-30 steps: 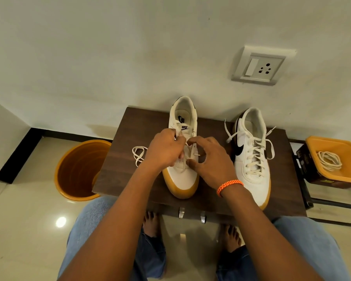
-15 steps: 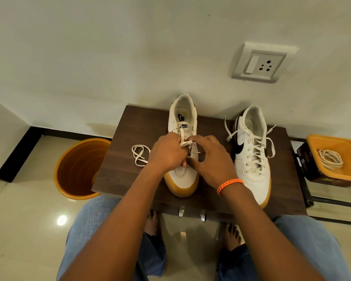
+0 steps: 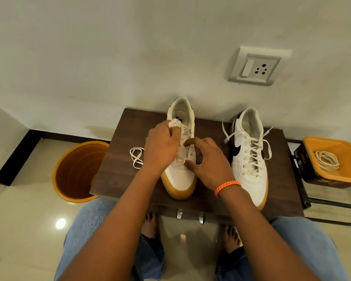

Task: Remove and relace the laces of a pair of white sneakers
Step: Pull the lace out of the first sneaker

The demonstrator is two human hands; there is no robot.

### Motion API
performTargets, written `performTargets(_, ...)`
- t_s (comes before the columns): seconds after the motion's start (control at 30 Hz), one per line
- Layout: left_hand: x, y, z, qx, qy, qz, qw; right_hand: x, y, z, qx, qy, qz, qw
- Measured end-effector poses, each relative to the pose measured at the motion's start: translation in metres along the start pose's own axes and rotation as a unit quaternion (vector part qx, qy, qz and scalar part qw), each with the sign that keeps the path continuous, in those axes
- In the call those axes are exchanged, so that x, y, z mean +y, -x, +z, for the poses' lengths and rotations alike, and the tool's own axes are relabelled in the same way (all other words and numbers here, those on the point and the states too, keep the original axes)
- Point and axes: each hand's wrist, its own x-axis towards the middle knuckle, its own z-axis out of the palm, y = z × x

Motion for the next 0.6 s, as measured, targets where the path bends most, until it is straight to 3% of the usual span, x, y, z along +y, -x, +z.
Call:
performTargets(0.07, 0.012, -0.001, -0.015, -0.016, 0.223, -0.064, 0.973, -0.002, 0.000, 0.000, 0.011, -0.009, -0.006, 1.000)
performTargets(0.13, 0.023, 0.002, -0.031, -0.057, 0.362, -0.088, 0.926, -0.009, 0.001, -0.001, 0.045, -0.018, -0.044, 0.998)
performTargets(0.2, 0.026, 0.003, -0.040, -0.110, 0.424, -0.074, 0.896, -0.019, 0.002, -0.004, 0.042, -0.083, -0.068, 0.993)
performTargets(0.3, 0.029, 0.006, -0.047, -0.153, 0.463, -0.045, 0.872, -0.026, 0.002, -0.007, -0.036, -0.185, -0.047, 0.981)
performTargets(0.37, 0.029, 0.006, -0.051, -0.147, 0.464, -0.035, 0.873, -0.026, 0.003, -0.005, -0.058, -0.223, -0.069, 0.971)
performTargets(0.47, 0.020, 0.004, -0.062, -0.106, 0.418, -0.034, 0.902, -0.025, 0.001, -0.006, -0.053, -0.287, -0.079, 0.953)
performTargets(0.6, -0.003, 0.003, -0.092, -0.118, 0.163, -0.090, 0.975, -0.026, -0.001, -0.008, -0.025, -0.299, -0.057, 0.952)
